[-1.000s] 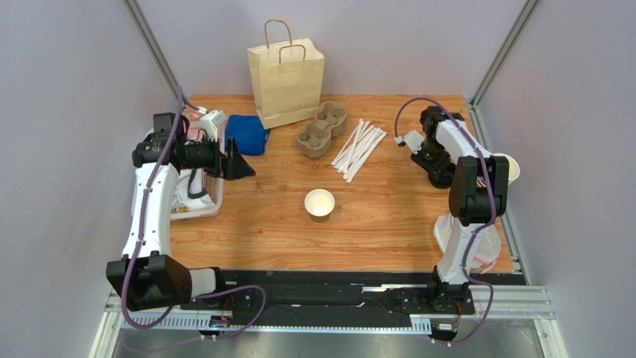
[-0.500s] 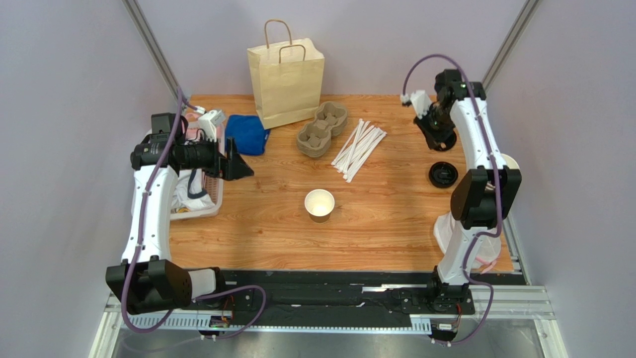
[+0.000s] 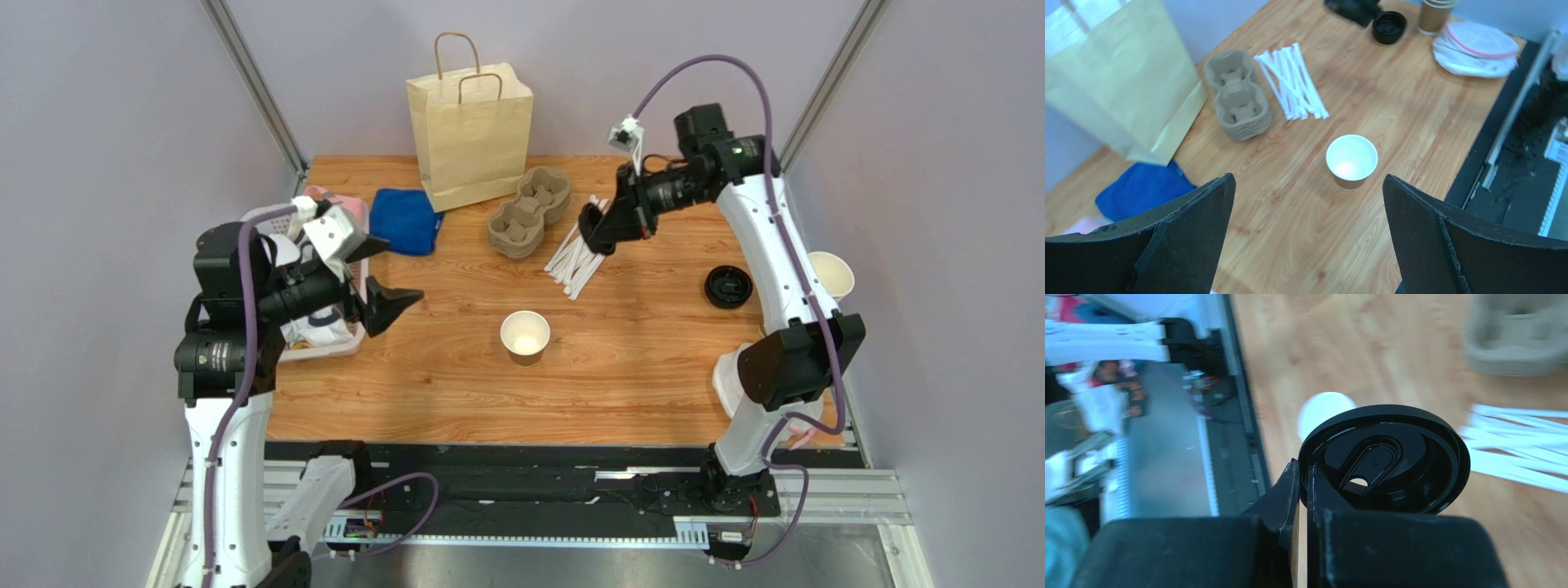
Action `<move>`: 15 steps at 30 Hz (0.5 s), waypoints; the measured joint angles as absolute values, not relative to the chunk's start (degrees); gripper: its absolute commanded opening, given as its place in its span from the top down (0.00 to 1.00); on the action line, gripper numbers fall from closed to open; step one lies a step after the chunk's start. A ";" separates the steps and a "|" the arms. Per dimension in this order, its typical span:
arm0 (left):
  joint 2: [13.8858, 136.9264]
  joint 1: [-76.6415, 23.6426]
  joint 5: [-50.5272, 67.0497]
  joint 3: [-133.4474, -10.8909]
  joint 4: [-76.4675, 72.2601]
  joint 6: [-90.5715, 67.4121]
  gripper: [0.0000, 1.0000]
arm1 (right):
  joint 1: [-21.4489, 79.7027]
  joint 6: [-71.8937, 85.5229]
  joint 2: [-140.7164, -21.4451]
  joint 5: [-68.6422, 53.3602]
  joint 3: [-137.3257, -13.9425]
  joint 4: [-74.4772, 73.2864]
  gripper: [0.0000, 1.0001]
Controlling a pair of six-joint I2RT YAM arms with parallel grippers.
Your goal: Pack the takeout coffee
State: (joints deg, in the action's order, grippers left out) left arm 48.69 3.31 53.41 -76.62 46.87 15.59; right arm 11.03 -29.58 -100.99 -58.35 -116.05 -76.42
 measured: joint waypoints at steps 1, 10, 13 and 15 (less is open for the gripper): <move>48.53 0.80 53.41 -76.44 46.87 17.56 0.02 | 12.80 -29.43 -101.01 -60.71 -114.02 -76.55 1.00; 48.47 -24.25 46.26 -72.34 46.89 39.79 0.08 | 26.00 -29.34 -100.84 -71.07 -103.66 -77.38 1.00; 49.08 -29.21 45.06 -71.05 46.89 47.68 0.08 | 29.52 -30.00 -99.77 -72.75 -102.15 -77.34 1.00; 49.25 -30.81 44.80 -70.00 46.85 51.83 0.07 | 31.55 -30.24 -98.70 -73.41 -101.34 -77.34 1.00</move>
